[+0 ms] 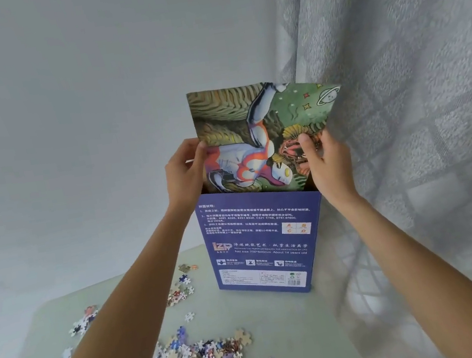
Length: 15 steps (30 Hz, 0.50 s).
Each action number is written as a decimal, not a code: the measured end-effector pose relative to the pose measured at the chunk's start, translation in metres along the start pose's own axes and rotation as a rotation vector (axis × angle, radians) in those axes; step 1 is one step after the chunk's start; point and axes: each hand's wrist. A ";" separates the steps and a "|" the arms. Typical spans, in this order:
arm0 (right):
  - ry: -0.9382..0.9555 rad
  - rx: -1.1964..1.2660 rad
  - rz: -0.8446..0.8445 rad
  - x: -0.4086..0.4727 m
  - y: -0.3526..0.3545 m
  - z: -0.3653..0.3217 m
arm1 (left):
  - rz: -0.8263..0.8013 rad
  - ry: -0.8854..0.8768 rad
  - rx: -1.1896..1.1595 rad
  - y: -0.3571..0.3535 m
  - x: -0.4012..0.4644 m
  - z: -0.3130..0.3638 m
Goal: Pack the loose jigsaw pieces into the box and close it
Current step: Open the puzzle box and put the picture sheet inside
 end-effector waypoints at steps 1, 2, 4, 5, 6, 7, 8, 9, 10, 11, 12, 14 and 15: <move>-0.011 -0.037 -0.012 -0.001 0.000 0.002 | -0.003 0.001 0.071 -0.001 -0.001 -0.005; -0.016 -0.085 -0.026 -0.003 -0.001 0.006 | -0.013 0.010 0.152 -0.002 -0.002 -0.012; -0.027 -0.201 -0.040 -0.006 -0.005 0.012 | -0.044 0.035 0.326 -0.005 -0.007 -0.030; -0.035 -0.239 -0.041 -0.008 -0.007 0.016 | -0.065 0.034 0.403 -0.006 -0.011 -0.040; -0.030 -0.259 -0.042 -0.010 -0.009 0.019 | -0.078 0.005 0.474 -0.007 -0.013 -0.049; -0.029 -0.267 -0.043 -0.010 -0.012 0.023 | -0.091 -0.041 0.553 -0.008 -0.015 -0.058; -0.035 -0.275 -0.049 -0.011 -0.014 0.028 | -0.109 -0.083 0.640 -0.009 -0.016 -0.067; -0.037 -0.297 -0.060 -0.012 -0.015 0.030 | -0.126 -0.107 0.723 -0.009 -0.016 -0.071; -0.036 -0.334 -0.079 -0.013 -0.015 0.033 | -0.148 -0.108 0.790 -0.008 -0.016 -0.075; -0.035 -0.376 -0.098 -0.016 -0.016 0.037 | -0.168 -0.093 0.832 -0.008 -0.016 -0.076; -0.034 -0.404 -0.111 -0.018 -0.016 0.039 | -0.177 -0.083 0.852 -0.008 -0.016 -0.077; -0.025 -0.411 -0.129 -0.025 -0.015 0.043 | -0.160 -0.098 0.850 -0.009 -0.019 -0.077; -0.019 -0.406 -0.139 -0.028 -0.014 0.045 | -0.147 -0.110 0.837 -0.009 -0.022 -0.077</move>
Point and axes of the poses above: each hand's wrist, its own x-axis towards the middle knuckle, its own y-axis out of the back of the hand, z = x × y, and after that the axes turned 14 degrees about x, right-handed
